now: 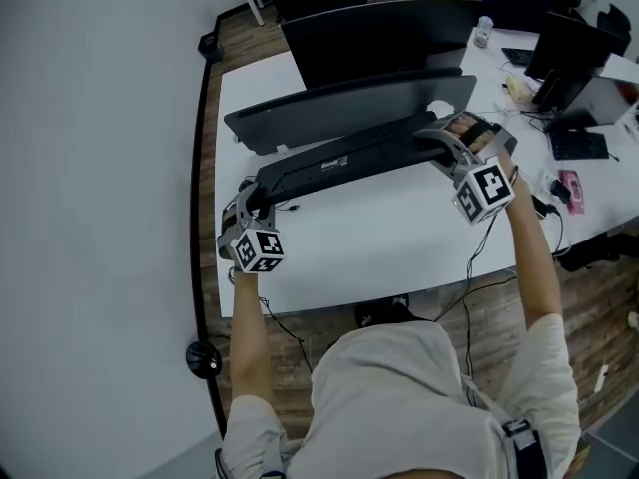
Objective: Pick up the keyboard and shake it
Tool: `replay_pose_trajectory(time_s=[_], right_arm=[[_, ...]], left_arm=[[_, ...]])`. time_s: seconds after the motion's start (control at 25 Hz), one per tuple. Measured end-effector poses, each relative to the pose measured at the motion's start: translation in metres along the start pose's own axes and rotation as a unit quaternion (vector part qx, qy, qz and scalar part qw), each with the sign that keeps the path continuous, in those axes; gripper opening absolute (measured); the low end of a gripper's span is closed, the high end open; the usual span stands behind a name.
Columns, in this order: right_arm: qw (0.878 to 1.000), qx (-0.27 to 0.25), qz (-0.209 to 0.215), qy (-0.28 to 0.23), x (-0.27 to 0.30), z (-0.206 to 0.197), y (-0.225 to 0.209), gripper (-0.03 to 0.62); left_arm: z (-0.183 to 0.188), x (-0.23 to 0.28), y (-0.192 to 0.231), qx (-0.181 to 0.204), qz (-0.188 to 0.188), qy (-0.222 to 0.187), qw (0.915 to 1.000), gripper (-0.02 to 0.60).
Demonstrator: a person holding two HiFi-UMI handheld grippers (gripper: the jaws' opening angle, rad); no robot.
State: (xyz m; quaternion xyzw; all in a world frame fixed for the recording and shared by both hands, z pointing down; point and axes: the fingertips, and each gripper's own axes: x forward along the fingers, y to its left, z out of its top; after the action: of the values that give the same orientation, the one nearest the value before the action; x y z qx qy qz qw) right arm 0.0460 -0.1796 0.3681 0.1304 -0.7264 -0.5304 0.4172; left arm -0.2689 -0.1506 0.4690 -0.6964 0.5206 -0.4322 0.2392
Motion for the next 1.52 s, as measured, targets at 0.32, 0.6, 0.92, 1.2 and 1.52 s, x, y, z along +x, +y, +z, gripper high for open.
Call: replay_pose_trajectory(time_s=[0.32, 0.6, 0.92, 1.2, 1.52], right_arm=[[0.986, 0.123, -0.104, 0.032, -0.016, -0.026, 0.052, 0.120], [0.961, 0.217, -0.158, 0.064, -0.023, -0.054, 0.091, 0.121], [0.960, 0.187, -0.185, 0.096, -0.038, -0.062, 0.076, 0.121], [0.959, 0.084, -0.248, 0.107, -0.059, -0.051, 0.015, 0.127], [0.946, 0.001, -0.312, 0.086, -0.061, -0.022, -0.023, 0.132]], left_arm=[[0.059, -0.004, 0.031, 0.163, -0.003, -0.006, 0.9865, 0.125], [0.110, -0.012, 0.034, 0.286, 0.019, -0.032, 0.9574, 0.121], [0.123, -0.028, 0.033, 0.281, 0.036, -0.052, 0.9576, 0.118], [0.112, -0.045, 0.043, 0.238, 0.115, -0.070, 0.9619, 0.110], [0.089, -0.067, 0.053, 0.207, 0.184, -0.076, 0.9579, 0.109]])
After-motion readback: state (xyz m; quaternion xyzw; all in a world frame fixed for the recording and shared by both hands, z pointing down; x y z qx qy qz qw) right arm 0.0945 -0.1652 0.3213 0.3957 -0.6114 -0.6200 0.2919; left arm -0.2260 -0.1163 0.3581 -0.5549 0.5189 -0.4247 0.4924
